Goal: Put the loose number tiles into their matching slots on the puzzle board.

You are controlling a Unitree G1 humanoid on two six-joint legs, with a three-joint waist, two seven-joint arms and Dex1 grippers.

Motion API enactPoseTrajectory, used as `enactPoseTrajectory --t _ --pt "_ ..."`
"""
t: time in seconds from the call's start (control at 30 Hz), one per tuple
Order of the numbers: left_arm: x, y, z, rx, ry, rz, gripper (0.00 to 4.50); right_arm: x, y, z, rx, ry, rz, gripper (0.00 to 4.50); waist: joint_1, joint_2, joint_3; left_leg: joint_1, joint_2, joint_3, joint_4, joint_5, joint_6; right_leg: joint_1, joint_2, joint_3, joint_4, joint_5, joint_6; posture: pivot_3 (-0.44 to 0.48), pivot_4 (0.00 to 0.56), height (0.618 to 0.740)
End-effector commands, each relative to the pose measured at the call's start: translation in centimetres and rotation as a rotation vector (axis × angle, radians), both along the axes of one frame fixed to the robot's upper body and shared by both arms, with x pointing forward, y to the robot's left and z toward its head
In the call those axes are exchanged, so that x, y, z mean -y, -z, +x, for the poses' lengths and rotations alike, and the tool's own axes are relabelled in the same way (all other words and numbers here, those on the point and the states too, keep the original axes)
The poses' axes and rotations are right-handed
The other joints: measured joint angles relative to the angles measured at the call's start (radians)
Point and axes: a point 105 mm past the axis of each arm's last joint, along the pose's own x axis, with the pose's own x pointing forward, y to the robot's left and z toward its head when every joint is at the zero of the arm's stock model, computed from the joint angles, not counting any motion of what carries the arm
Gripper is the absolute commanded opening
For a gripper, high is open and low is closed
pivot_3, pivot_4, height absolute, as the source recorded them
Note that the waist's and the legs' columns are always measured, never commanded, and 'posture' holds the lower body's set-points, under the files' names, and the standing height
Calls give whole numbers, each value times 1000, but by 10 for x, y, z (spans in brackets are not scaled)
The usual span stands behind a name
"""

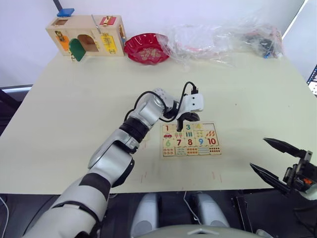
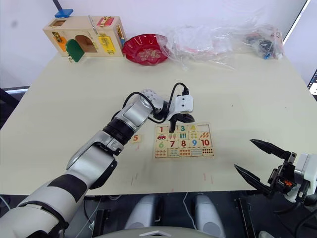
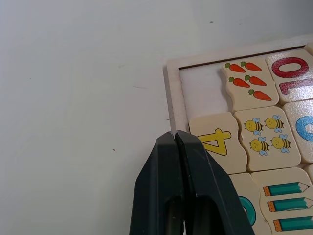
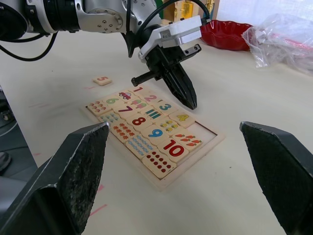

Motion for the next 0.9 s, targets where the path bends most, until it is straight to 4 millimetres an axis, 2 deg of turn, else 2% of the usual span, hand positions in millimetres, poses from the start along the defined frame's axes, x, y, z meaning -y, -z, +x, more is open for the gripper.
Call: enactPoseTrajectory --t 0.03,0.6,0.73,0.83,0.9 --pt "3 -4 -1 24 19 -14 71 -4 -7 -3 31 -17 -7 4500 0 0 0 0 0 0 0 0 0 0 0 0 0 0 0 0 150 740" --pt "-2 1 -5 18 27 7 71 -4 -7 -2 31 -15 -8 4500 -2 0 0 0 0 0 0 0 0 0 0 0 0 0 0 0 150 740" --pt "-9 -27 9 40 -76 -163 71 -5 -7 -2 34 -7 -6 4500 -3 0 0 0 0 0 0 0 0 0 0 0 0 0 0 0 150 740" --pt "-30 -48 14 9 -165 -307 71 -5 -6 3 22 23 15 4500 -10 0 0 0 0 -1 0 0 0 0 0 0 1 0 0 0 150 740" --pt "-43 -54 14 -21 -219 -362 71 -5 -6 9 15 50 27 4500 -11 0 0 0 0 -1 0 0 0 -1 0 0 2 0 0 0 150 740"
